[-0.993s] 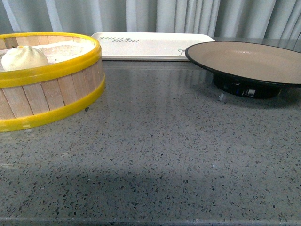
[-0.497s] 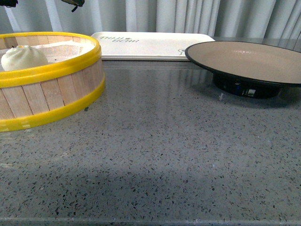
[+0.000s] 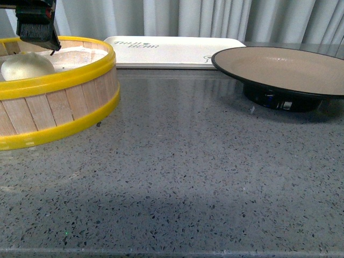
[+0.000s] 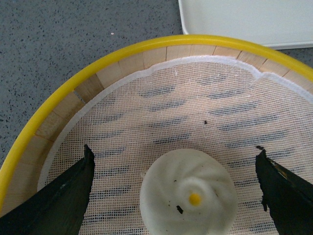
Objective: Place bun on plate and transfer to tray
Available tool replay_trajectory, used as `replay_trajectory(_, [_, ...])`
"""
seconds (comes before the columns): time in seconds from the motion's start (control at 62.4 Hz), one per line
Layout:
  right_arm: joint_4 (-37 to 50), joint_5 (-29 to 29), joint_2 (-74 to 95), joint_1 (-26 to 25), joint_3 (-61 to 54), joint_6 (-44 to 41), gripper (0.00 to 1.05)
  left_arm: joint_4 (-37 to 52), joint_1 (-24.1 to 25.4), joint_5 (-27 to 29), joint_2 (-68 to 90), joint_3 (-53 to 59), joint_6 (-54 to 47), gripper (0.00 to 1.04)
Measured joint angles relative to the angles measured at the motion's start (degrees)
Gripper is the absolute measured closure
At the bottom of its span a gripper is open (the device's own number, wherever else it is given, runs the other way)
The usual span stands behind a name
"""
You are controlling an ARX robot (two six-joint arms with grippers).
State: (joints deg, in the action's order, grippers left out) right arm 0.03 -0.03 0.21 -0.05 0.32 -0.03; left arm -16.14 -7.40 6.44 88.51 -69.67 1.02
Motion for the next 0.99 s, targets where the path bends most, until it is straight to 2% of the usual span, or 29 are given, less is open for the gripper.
replay_trajectory(0.401, [0.0,0.0,0.0,0.0,0.0,0.0,0.08,-0.04,0.66,-0.83,0.37,1.01,0.35,0.07])
replay_trajectory(0.449, [0.0,0.0,0.0,0.0,0.0,0.0,0.08,-0.02,0.66,-0.87,0.37,1.22,0.26,0.09])
replay_trajectory(0.577, [0.0,0.0,0.0,0.0,0.0,0.0,0.08,-0.07,0.66,-1.22,0.17,1.92,0.13,0.27])
replay_trajectory(0.721, [0.0,0.0,0.0,0.0,0.0,0.0,0.08,-0.11,0.46,-1.44,-0.04,1.99,0.02,0.54])
replay_trajectory(0.993, [0.0,0.0,0.0,0.0,0.0,0.0,0.08,-0.55,-0.33,-1.46,-0.98,1.97,-0.68,0.91])
